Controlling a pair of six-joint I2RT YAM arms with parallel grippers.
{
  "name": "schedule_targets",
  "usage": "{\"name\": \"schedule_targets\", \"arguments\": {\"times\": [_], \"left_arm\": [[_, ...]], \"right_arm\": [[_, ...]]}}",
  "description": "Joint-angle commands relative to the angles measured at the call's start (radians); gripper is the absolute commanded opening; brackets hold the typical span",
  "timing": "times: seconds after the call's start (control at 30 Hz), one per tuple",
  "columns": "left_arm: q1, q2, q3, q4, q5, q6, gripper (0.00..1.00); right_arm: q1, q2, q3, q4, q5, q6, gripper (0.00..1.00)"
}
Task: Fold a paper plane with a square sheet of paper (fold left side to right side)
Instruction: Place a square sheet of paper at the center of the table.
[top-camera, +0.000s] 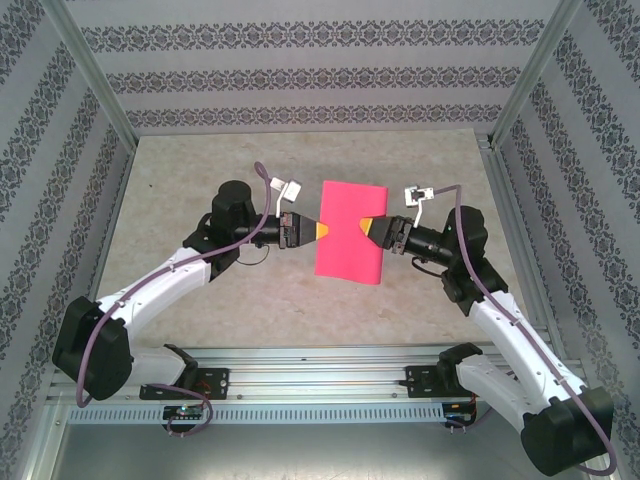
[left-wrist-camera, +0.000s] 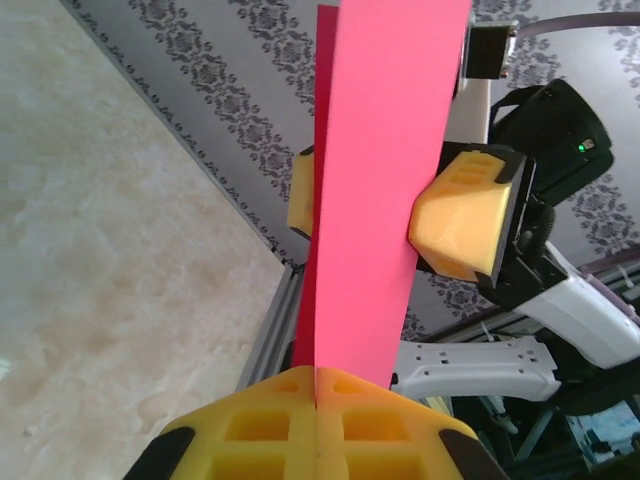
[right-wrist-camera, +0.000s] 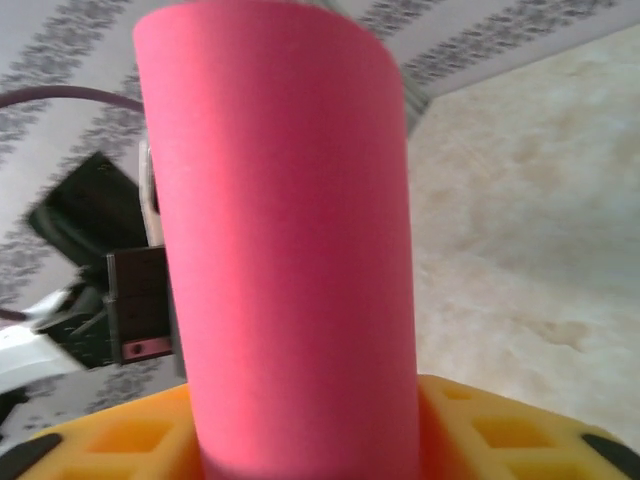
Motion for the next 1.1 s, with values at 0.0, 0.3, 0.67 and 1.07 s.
{"name": "schedule_targets", "arguments": {"times": [0.0,0.3,0.67,1.07], "left_arm": [[-0.004,-0.001,-0.040,-0.142,-0.105,0.063,0.00],[0.025,0.071,-0.125,-0.334,-0.307,0.135,0.00],[0.037,0.213,-0.118,-0.434,-0.428,0.248,0.00],[0.035,0.267,-0.104,-0.310,-0.302,0.197,0.29]], "right_arm": [[-0.018,-0.008,0.035,-0.237,0.161,-0.151,0.60],[-0.018,0.053,-0.005,-0.382,0.332,-0.212,0.80],[0.125,0.253,-0.136,-0.144,0.364,-0.049,0.61],[0.206,0.630,-0.063,-0.096,0.393,0.031,0.37]]}}
